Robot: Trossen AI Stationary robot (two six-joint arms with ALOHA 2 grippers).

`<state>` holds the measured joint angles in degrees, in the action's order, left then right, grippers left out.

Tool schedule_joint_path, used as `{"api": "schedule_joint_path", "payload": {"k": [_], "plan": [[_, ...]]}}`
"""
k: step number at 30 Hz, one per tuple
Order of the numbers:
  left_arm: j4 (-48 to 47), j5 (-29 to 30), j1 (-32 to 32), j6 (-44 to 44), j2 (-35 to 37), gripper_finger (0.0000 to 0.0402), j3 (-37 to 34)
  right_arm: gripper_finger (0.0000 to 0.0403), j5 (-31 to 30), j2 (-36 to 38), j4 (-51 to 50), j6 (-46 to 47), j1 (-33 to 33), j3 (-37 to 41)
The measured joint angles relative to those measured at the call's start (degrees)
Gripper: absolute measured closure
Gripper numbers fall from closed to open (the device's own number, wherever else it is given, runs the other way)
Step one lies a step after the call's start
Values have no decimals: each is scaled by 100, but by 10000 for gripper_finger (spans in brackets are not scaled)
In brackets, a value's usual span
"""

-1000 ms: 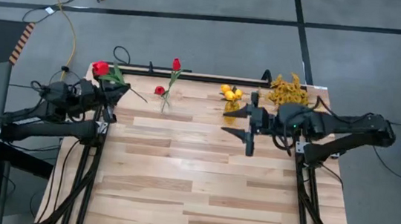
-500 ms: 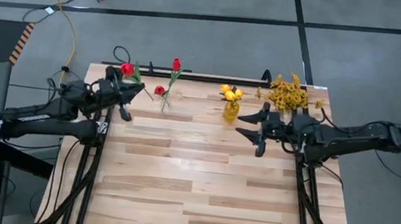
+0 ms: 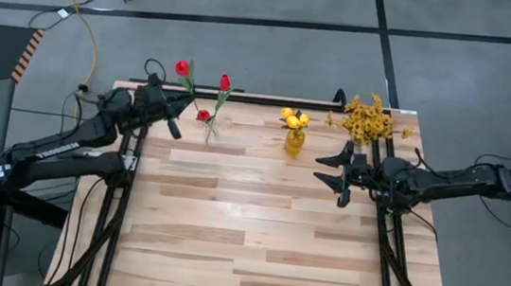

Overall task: Sort flowers into vase by color
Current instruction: Put the red flower into the left transparent flower vase

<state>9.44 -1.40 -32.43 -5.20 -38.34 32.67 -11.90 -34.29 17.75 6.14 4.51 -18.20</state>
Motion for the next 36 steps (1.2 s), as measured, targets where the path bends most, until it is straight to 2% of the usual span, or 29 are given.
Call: {"api": "schedule_joint_path", "payload": {"k": [4,6,12,19,36], "plan": [[170,-610,-333,153,-380,401,-2,179,-2,338,191,1,0,375],[304,-705,-424,187,-569,401,-2,179,-2,526,222,3,0,551],[534,-771,-498,270,-1040,401,-2,179,-4,1009,240,254,-6,932],[556,-778,-498,311,-1388,401,-2,179,-7,1198,263,257,-7,981],[9,-548,-496,546,-1417,401,-4,179,-10,1187,246,247,-7,980]]}}
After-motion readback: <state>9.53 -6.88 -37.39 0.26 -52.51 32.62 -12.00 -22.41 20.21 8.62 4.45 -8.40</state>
